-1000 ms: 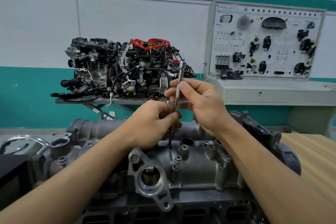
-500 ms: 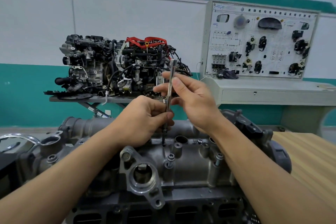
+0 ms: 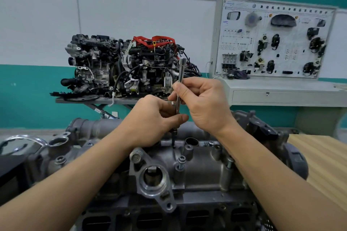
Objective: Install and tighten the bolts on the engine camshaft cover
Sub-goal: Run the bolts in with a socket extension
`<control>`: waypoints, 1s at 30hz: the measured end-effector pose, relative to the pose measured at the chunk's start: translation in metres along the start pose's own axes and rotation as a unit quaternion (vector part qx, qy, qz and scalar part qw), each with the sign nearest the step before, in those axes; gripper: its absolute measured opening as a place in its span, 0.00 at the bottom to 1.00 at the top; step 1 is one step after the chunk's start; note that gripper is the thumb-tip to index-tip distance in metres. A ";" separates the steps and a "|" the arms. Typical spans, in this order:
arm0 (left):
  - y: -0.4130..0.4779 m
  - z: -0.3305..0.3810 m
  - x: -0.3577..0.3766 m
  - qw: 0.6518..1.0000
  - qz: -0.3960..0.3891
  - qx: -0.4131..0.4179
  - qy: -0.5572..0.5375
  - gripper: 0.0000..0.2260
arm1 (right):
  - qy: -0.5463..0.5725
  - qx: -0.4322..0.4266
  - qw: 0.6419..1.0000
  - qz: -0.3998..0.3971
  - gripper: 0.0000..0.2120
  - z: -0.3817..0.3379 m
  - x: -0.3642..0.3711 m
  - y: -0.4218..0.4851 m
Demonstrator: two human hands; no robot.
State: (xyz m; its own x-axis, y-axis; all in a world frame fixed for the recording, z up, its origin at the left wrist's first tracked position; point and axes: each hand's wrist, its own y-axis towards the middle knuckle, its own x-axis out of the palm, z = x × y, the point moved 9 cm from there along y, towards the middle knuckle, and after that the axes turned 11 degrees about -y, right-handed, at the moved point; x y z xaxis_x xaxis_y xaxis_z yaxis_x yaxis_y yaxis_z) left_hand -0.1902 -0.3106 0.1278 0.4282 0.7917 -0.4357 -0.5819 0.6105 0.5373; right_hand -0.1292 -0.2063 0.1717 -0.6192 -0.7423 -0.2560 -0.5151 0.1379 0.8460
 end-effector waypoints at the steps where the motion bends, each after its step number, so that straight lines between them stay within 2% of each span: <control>1: 0.001 -0.001 -0.001 1.000 0.004 -0.004 0.008 0.12 | -0.007 -0.003 1.000 0.007 0.12 -0.001 -0.001 0.000; 7: 0.000 -0.001 0.002 1.000 -0.004 -0.004 0.011 0.09 | -0.044 0.007 0.998 0.032 0.12 0.002 -0.008 -0.004; 11: -0.001 0.006 -0.001 1.000 0.004 -0.008 -0.004 0.08 | -0.056 0.049 0.996 -0.053 0.10 -0.007 0.002 0.006; 15: 0.008 0.025 0.006 0.999 -0.041 0.010 -0.012 0.09 | -0.167 0.005 0.981 -0.102 0.13 -0.030 -0.017 0.017; 18: 0.030 0.047 0.026 0.996 -0.073 0.040 -0.032 0.11 | -0.201 0.001 0.968 -0.148 0.13 -0.036 -0.047 0.034; 23: 0.064 0.048 0.070 0.989 -0.129 0.071 -0.018 0.16 | -0.116 0.096 0.975 -0.162 0.09 0.013 -0.091 0.031; 26: 0.066 0.031 0.086 0.984 -0.159 0.075 -0.024 0.19 | -0.054 0.128 0.980 -0.141 0.13 0.043 -0.096 0.010; 28: 0.064 0.023 0.087 0.983 -0.157 0.083 -0.041 0.19 | -0.004 0.143 0.983 -0.113 0.15 0.054 -0.094 0.004; 30: 0.062 0.018 0.079 0.985 -0.137 0.089 -0.058 0.16 | 0.030 0.151 0.983 -0.104 0.13 0.057 -0.085 0.003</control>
State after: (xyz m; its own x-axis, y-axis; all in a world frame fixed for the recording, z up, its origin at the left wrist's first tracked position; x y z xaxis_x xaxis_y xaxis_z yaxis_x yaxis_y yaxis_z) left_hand -0.1801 -0.2094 0.1398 0.6351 0.5874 -0.5015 -0.3068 0.7877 0.5342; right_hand -0.1120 -0.1051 0.1689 -0.4509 -0.8109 -0.3732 -0.7848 0.1610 0.5984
